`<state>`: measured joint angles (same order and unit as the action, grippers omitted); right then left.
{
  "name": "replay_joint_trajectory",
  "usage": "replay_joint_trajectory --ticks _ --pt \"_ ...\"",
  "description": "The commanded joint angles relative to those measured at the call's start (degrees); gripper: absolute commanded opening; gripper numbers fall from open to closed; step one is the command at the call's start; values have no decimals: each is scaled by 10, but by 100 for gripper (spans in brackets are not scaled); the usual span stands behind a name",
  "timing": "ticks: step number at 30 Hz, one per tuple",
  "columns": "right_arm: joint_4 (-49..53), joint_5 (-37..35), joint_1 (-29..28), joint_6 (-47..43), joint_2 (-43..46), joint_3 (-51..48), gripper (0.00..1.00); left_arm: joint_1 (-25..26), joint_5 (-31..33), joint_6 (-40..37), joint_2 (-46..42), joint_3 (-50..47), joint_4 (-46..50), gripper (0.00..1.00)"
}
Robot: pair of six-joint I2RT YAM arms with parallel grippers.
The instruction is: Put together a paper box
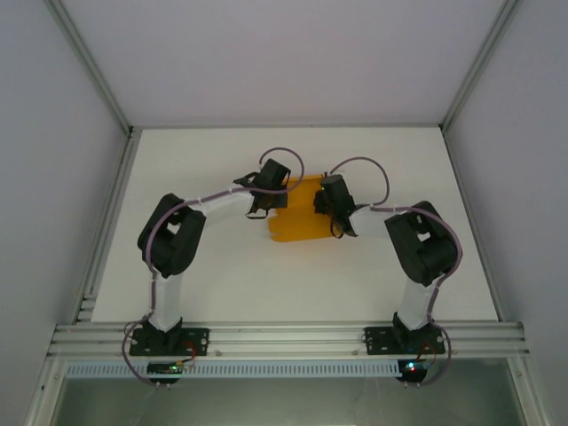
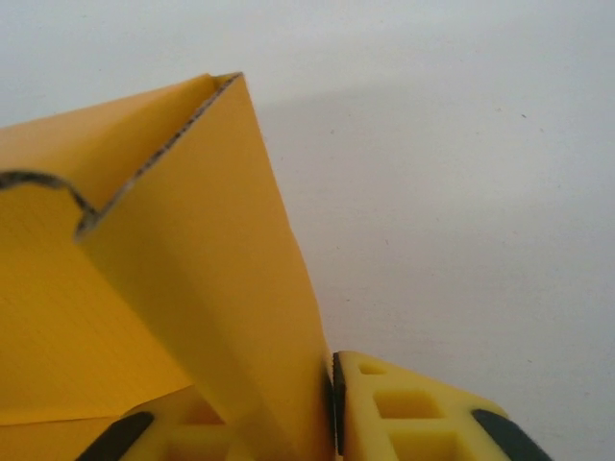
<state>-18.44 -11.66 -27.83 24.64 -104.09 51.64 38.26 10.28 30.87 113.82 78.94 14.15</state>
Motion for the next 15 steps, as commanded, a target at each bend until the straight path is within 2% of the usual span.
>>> replay_joint_trajectory --ticks 1,3,10,15 --pt "9 -1 18 -15 14 8 27 -2 -24 -19 -12 -19 59 0" --pt "8 15 18 -26 12 14 33 -2 -25 -20 -11 -19 59 0" --pt "-5 26 27 -24 5 24 34 -1 -32 -26 -9 -19 59 0" --pt "-26 75 44 -11 6 24 34 -1 -29 -30 -6 -19 63 0"
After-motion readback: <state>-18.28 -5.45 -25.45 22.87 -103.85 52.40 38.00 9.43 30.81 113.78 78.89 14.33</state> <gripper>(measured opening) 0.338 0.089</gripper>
